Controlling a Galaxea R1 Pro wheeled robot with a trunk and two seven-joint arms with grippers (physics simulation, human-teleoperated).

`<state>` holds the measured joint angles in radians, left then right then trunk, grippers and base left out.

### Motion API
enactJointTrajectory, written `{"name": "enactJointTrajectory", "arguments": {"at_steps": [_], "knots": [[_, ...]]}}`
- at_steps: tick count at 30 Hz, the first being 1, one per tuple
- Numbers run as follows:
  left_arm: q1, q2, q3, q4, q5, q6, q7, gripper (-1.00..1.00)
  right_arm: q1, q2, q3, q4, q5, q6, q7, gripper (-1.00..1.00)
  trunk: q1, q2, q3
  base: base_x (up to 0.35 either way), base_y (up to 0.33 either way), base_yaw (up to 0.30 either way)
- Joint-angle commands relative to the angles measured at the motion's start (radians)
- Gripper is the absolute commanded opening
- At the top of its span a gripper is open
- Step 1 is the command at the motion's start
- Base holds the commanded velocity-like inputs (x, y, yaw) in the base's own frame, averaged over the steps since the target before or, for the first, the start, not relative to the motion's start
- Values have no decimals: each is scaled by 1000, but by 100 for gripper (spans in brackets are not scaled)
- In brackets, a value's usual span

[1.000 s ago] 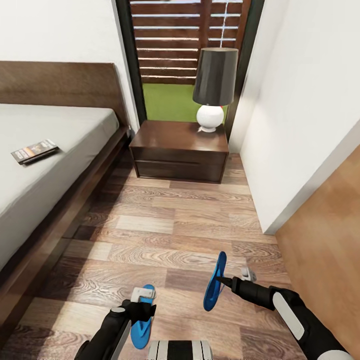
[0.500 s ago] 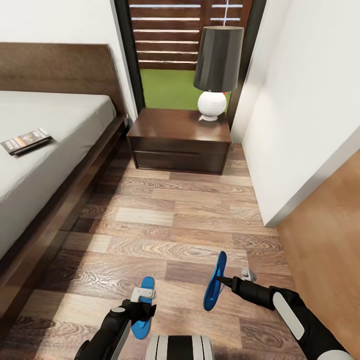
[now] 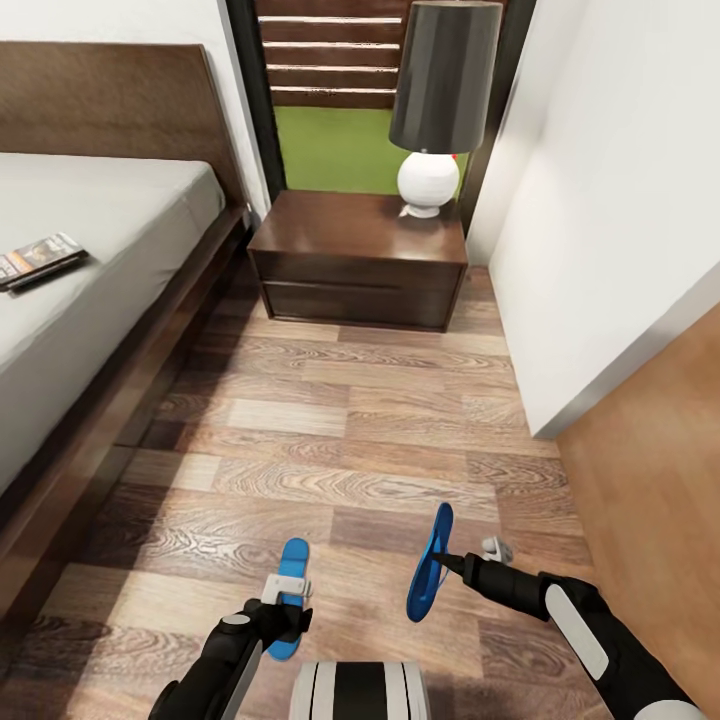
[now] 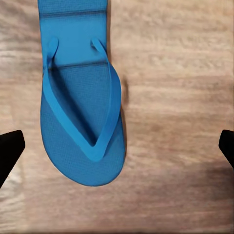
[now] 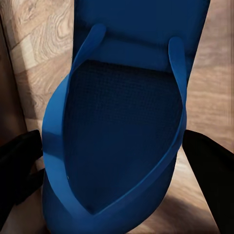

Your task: In the bedroom, move the book from the bed onto either nightstand, and place the two sandals side by side next to the bed.

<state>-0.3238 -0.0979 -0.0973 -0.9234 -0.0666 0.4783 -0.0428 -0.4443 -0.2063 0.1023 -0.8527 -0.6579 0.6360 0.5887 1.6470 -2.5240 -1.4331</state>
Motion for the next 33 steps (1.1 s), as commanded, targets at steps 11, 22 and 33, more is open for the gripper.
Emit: {"name": "enactJointTrajectory", "arguments": {"at_steps": [11, 22, 33], "knots": [[0, -2, 1, -3, -7, -34, 0, 100, 0, -1, 2, 0, -8, 5, -1, -100, 0, -1, -5, 0, 0, 0], [-3, -2, 4, -82, 13, -70, 126, 100, 0, -1, 2, 0, -9, 5, 0, -100, 0, -1, -5, 0, 0, 0], [-3, -7, 2, -100, 122, -90, 226, 100, 0, -1, 2, -1, -9, 5, 0, -100, 0, -1, -5, 0, 0, 0]]}}
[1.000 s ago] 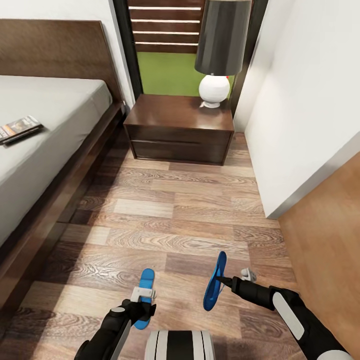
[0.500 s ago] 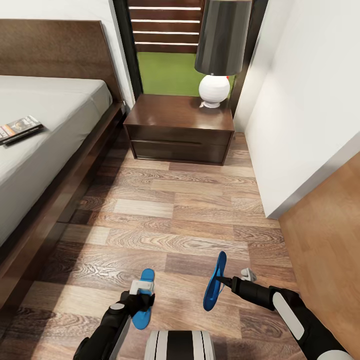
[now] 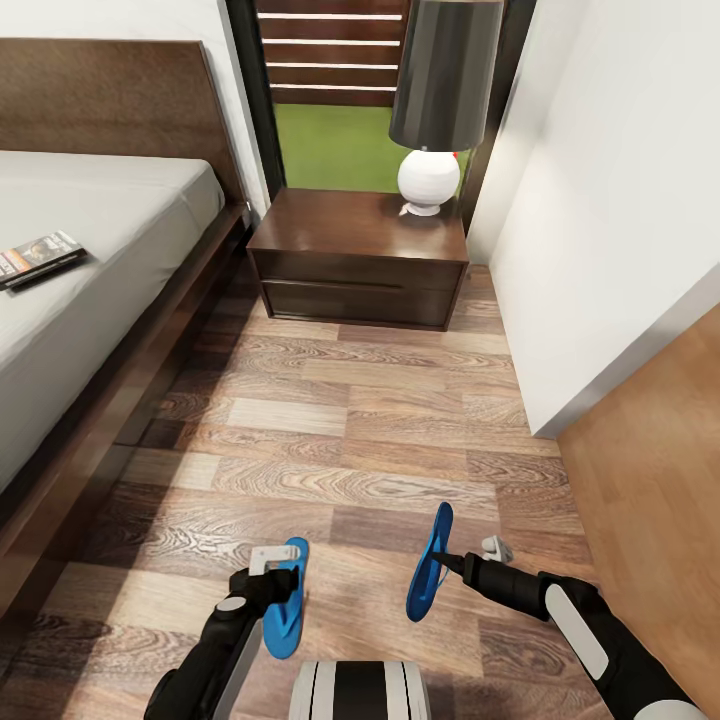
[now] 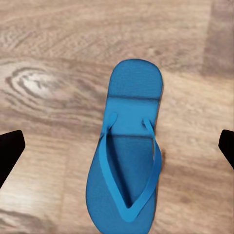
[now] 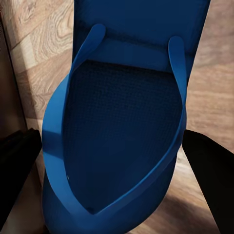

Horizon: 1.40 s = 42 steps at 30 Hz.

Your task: In the bedroom, move the book from the bed onto either nightstand, and place the two sandals side by side next to the bed.

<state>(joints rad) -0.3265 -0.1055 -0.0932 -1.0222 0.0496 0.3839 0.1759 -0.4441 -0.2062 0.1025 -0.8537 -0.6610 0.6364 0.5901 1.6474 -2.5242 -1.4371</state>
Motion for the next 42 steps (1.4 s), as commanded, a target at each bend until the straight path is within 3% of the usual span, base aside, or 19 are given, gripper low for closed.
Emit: {"name": "enactJointTrajectory", "arguments": {"at_steps": [1, 8, 42], "knots": [[0, 1, -2, -1, 7, 4, 8, 100, 0, -1, 2, 0, -6, 5, -1, -100, 0, 0, -1, 0, 0, 0], [0, 2, -4, -2, 10, 3, 9, 100, -1, -1, 2, -1, -6, 5, -1, -100, 0, 0, -1, 0, 0, 0], [0, 0, -10, -1, 9, 3, 4, 100, -1, 0, 2, -1, -6, 5, -1, -100, 15, -8, -132, 0, 0, 0]]}}
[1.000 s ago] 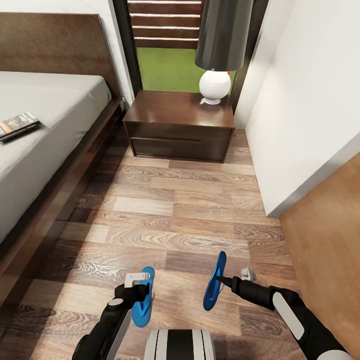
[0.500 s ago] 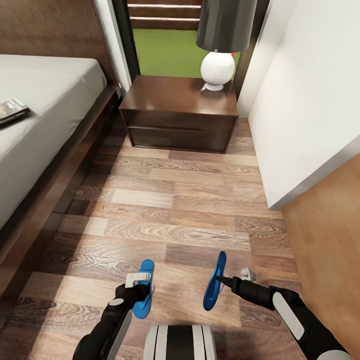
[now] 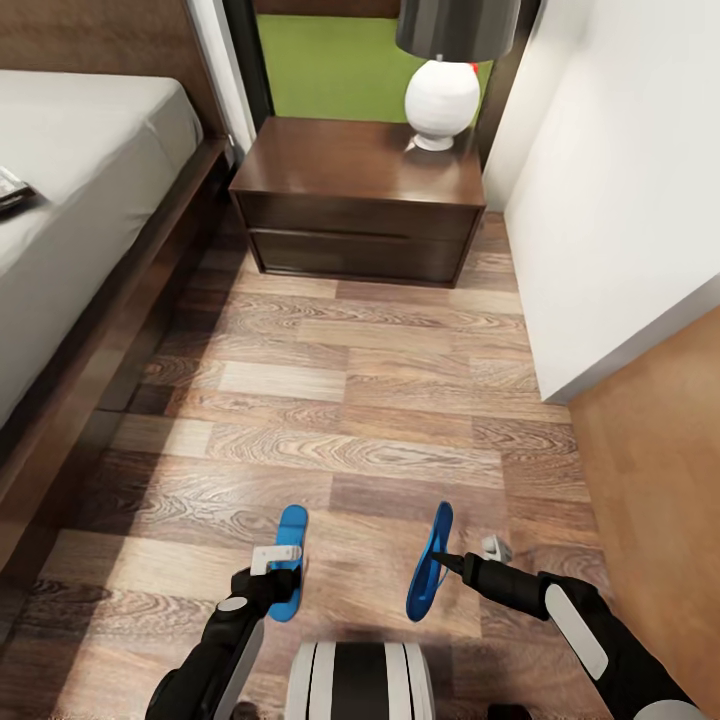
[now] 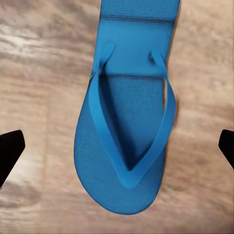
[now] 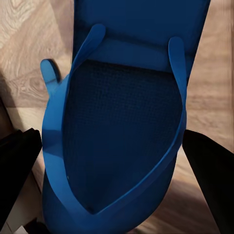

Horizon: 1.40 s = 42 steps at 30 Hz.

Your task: In the bedroom, move the book from the bed onto either nightstand, and place the two sandals side by side next to the bed.

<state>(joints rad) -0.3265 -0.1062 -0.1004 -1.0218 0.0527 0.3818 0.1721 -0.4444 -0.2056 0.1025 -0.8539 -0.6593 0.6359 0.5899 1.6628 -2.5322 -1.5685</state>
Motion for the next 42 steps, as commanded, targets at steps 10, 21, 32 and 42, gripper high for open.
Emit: {"name": "enactJointTrajectory", "arguments": {"at_steps": [10, 21, 32, 42], "knots": [[0, 0, -2, -1, 6, 5, 7, 100, 0, -1, 2, -1, -8, 5, -1, -100, 4, -3, -39, 0, 0, 0], [0, 0, -2, -1, 6, 5, 7, 100, 0, -1, 2, -1, -8, 5, 0, -100, 9, -5, -82, 0, 0, 0], [0, 0, -2, -1, 6, 5, 7, 100, 0, 0, 2, -1, -8, 5, -1, -100, 12, -7, -105, 0, 0, 0], [0, 0, -3, -1, 6, 4, 7, 100, 0, -1, 2, -1, -8, 5, -1, -100, 12, -7, -105, 11, -4, 0]]}}
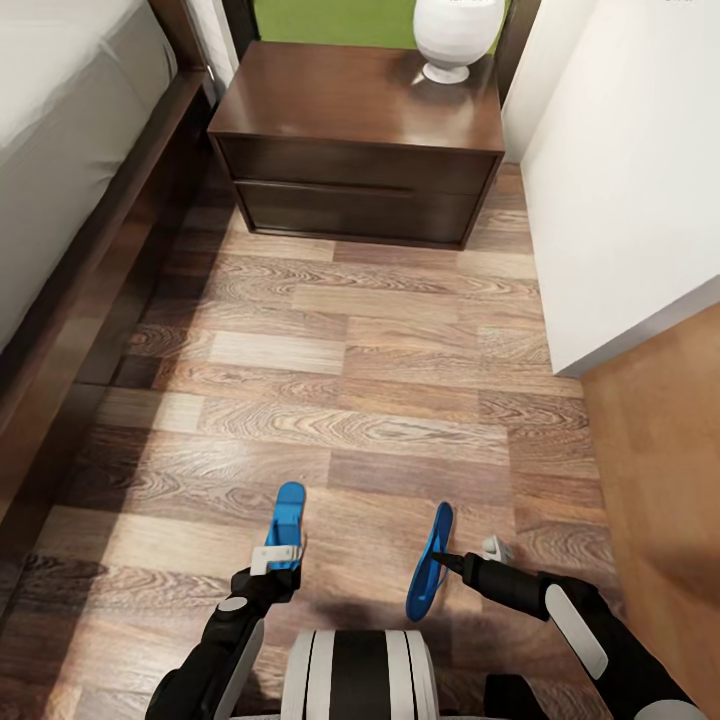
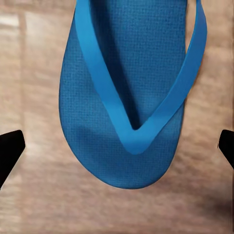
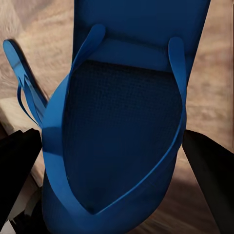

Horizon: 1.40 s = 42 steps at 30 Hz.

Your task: In the bedroom, move the book from the bed onto either nightstand, and place the two sandals side by side next to the bed.

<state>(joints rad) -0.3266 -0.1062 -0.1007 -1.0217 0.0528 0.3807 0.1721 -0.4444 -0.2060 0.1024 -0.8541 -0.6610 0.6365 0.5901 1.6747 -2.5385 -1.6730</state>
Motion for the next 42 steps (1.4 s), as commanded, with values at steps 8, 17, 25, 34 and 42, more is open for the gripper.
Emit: {"name": "enactJointTrajectory", "arguments": {"at_steps": [8, 17, 25, 34, 42], "knots": [[1, 0, -2, -1, 6, -3, 7, 100, 0, -1, 2, 0, -6, 5, 0, -100, 0, 0, -1, 37, -19, 0], [1, 0, -2, -1, 6, -3, 7, 100, 0, 0, 2, 0, -6, 5, 0, -100, 0, 0, -1, 116, -64, 0], [1, 0, -2, -1, 5, -3, 7, 100, 0, 0, 2, 0, -6, 5, -1, -100, 0, 0, -1, 63, -31, 0], [1, 0, -2, -2, 5, -3, 7, 100, 0, 0, 2, 0, -6, 5, -1, -100, 0, 0, -1, 2, -1, 0], [1, 0, -2, -2, 7, -3, 7, 100, 0, 0, 2, 0, -6, 5, -1, -100, 0, 0, -1, 0, 0, 0]]}}
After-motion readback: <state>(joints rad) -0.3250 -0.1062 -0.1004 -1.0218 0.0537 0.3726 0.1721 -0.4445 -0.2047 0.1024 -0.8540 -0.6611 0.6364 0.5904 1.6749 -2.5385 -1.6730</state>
